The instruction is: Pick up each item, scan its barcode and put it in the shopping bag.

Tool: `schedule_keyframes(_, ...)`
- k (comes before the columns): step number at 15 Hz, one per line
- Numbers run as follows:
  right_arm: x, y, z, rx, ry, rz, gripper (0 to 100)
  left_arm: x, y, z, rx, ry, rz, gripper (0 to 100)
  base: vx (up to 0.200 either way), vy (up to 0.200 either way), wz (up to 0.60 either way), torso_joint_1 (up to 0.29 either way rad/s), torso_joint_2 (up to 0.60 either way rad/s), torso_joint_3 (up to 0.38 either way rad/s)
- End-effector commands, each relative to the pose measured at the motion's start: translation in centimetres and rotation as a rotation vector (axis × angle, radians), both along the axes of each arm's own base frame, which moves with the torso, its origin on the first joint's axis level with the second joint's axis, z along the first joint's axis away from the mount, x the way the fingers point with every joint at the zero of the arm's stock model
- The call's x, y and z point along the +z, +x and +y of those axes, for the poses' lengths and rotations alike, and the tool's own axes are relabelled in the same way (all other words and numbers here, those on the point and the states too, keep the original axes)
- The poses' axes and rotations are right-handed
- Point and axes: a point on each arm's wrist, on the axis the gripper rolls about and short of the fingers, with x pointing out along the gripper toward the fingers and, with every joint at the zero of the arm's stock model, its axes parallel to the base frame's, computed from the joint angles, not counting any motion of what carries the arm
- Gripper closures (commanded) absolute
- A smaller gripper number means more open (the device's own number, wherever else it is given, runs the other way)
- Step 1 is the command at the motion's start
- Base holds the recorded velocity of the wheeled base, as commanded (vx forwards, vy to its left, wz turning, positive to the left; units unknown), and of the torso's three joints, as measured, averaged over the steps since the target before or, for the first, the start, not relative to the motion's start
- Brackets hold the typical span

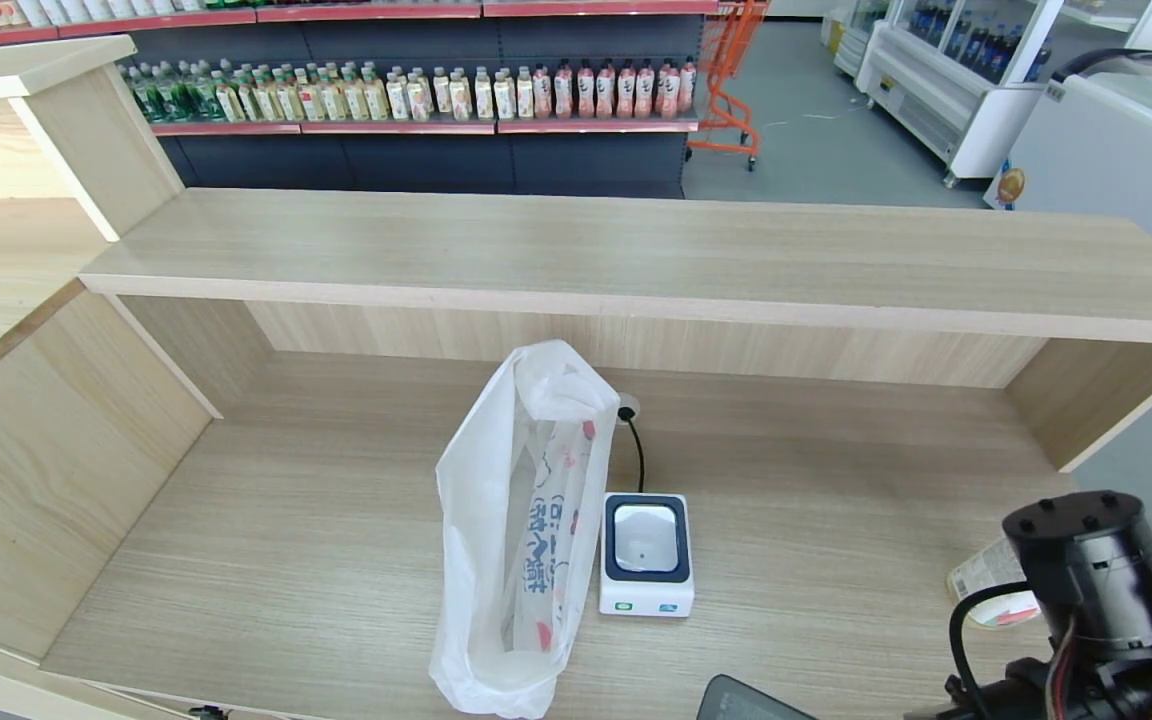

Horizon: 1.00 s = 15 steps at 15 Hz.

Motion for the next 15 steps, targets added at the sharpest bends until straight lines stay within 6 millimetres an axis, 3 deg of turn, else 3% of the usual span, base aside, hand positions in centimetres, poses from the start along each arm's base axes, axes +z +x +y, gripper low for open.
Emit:
schedule_keyframes(1,0.1,-0.5,-0.3,0.002,0.006,-0.009,100,0.0,0.0,0.0,-0.001,0.000,0.000,0,0.000,0.000,0.00,0.000,0.00,0.000)
schedule_keyframes(5,-0.3,-0.3,-1.5,-0.065,-0.002,0.008,100,0.0,0.0,0.0,-0.001,0.000,0.000,0,0.000,0.000,0.00,0.000,0.00,0.000)
schedule_keyframes(15,-0.1,-0.5,-1.5,-0.057,0.006,-0.001,100,0.0,0.0,0.0,-0.001,0.000,0.000,0,0.000,0.000,0.00,0.000,0.00,0.000)
